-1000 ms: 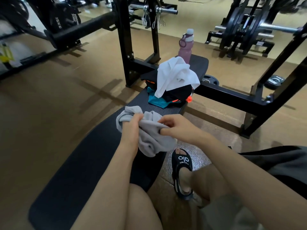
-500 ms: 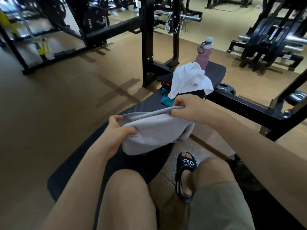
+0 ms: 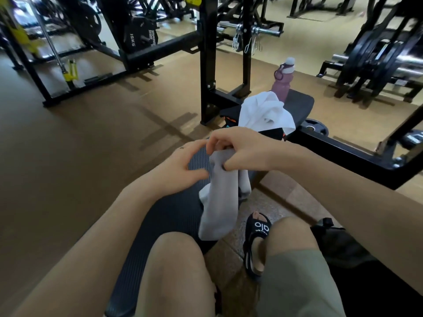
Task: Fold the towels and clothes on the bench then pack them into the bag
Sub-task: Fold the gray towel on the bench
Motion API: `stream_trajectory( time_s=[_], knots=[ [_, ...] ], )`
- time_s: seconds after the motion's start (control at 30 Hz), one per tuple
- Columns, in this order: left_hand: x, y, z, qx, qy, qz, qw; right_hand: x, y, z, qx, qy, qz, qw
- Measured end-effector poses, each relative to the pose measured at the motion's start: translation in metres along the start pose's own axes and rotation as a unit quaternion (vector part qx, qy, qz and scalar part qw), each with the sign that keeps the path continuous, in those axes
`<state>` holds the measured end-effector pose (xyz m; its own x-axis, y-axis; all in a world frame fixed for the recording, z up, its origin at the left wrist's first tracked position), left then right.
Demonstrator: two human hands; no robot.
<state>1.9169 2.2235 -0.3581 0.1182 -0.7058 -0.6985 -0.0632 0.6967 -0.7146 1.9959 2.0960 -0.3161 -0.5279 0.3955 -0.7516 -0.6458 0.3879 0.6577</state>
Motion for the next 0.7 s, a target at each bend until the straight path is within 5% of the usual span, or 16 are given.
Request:
stream_trajectory(
  time_s=[0.17,0.37,0.7],
  knots=[
    [-0.015,-0.018,0.008,0.051,-0.083,0.012,0.995,-0.004,-0.004,0.001,-0.005,-0.020,-0.062,0.998],
    [-0.009,-0.020,0.007,-0.008,-0.013,-0.073,0.997,-0.008,-0.018,-0.002,-0.018,-0.081,-0.077,0.994],
    [0.006,-0.020,0.002,0.016,-0.023,-0.015,1.000,-0.003,-0.004,-0.004,-0.083,-0.129,-0.057,0.987]
  ],
)
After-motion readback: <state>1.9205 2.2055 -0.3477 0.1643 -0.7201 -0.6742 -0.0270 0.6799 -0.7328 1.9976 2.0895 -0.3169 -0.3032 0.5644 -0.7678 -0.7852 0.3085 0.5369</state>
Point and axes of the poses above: each hand's wrist, its own z-axis towards the middle knuckle, its own x-axis out of the palm, y = z × x, the point moved 6 cm from there along z, towards the middle knuckle, and after that the axes turned 9 degrees about -y, right-handed, at the moved point
